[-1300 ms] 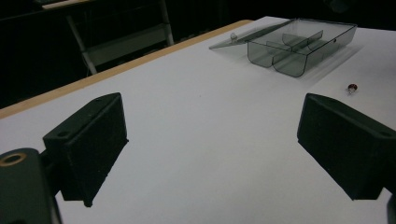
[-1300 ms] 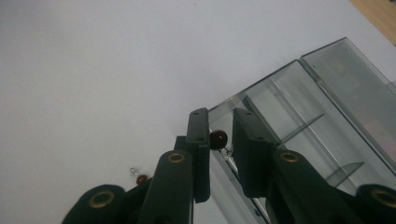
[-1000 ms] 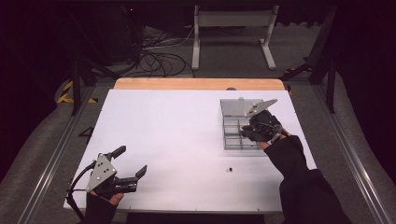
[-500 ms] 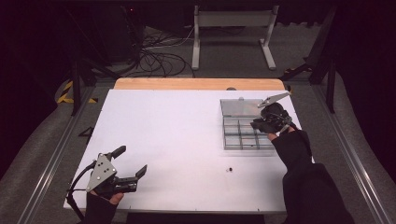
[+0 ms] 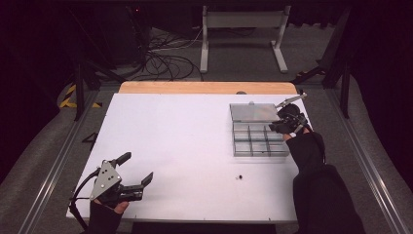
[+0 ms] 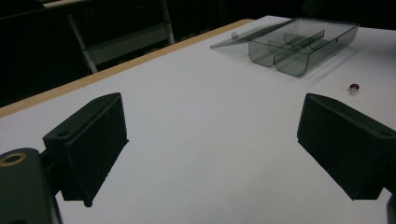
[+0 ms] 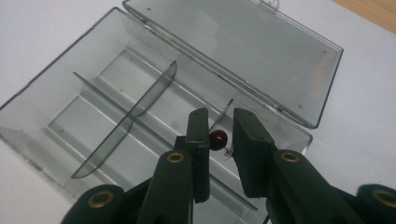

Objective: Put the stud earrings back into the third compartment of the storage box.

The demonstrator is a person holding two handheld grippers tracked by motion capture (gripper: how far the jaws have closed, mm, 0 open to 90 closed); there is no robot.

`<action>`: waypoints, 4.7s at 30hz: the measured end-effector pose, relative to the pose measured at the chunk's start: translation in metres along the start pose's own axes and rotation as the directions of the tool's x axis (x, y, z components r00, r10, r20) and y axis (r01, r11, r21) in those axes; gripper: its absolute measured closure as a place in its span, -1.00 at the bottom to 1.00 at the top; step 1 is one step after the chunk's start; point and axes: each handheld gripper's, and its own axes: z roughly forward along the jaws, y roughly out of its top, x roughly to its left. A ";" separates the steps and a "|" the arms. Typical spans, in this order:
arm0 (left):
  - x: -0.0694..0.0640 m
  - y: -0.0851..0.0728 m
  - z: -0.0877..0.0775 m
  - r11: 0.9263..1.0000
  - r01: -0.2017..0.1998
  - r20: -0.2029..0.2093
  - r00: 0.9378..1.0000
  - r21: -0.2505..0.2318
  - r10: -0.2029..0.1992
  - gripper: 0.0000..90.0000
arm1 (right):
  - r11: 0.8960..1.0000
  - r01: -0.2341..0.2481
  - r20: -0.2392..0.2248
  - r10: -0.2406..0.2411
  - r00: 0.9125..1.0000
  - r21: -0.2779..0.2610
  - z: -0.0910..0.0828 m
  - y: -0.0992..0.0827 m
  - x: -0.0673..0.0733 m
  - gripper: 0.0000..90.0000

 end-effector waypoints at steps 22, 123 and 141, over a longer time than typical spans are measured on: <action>0.000 0.000 0.000 1.000 0.000 0.000 1.000 0.000 0.000 -0.80 | 0.994 -0.056 0.025 0.054 0.998 0.091 0.029 -0.004 -0.017 0.70; -0.001 0.000 0.000 1.000 0.001 -0.001 1.000 0.002 -0.001 -0.80 | 0.890 0.443 -0.323 -0.390 0.863 0.109 0.023 -0.043 0.156 0.40; 0.000 0.000 0.000 1.000 -0.001 -0.001 1.000 0.002 0.001 -0.80 | 0.887 0.455 -0.305 -0.414 0.857 0.075 0.013 -0.039 0.156 0.77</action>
